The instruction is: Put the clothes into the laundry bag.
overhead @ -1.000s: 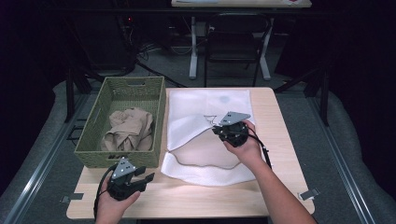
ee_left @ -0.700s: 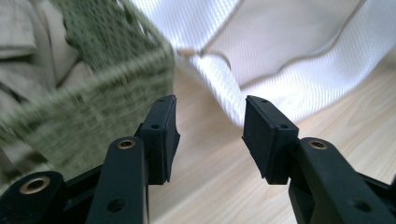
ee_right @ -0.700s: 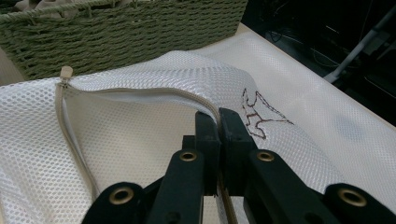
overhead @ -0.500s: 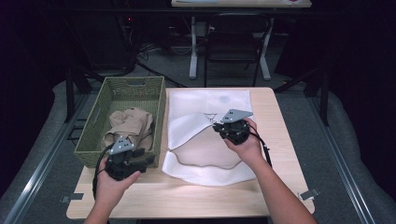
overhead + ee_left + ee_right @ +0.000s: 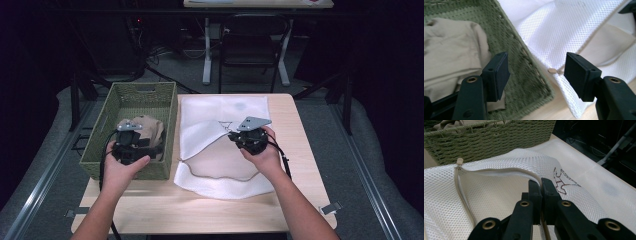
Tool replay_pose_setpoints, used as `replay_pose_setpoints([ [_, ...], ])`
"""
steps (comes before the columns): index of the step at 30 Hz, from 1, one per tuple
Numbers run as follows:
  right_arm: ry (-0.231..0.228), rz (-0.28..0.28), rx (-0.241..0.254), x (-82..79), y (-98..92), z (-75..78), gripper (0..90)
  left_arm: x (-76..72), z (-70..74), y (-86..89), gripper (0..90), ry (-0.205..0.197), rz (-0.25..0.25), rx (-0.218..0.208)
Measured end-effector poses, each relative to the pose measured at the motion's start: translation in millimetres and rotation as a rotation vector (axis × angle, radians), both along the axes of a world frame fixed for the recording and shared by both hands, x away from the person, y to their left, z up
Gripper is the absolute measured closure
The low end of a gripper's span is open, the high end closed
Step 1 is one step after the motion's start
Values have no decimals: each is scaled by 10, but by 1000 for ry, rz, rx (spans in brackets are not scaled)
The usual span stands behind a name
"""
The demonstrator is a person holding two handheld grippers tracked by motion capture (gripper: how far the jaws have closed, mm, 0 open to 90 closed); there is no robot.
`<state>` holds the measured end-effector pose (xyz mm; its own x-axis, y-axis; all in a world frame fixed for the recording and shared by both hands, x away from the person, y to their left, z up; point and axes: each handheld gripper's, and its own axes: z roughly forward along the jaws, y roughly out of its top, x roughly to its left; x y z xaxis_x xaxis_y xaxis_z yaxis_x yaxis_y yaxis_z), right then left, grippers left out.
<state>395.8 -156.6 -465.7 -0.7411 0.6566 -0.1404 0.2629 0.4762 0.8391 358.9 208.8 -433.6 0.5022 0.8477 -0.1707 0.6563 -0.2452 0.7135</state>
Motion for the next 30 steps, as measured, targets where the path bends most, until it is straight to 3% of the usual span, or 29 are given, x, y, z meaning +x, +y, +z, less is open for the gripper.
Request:
replay_pose_setpoints([
  [6, 6, 1, 1, 11, 1, -6, 872, 146, 83, 29, 355, 41, 2, -1],
  [14, 13, -3, 4, 19, -6, -18, 871, 236, 187, 37, 333, 23, -16, 35],
  [20, 10, -4, 8, 15, -19, -10, 870, 302, 238, 49, 397, 26, 11, 59],
  [30, 14, -7, 9, 25, -19, -22, 870, 481, 221, 179, 364, 50, 64, 92],
])
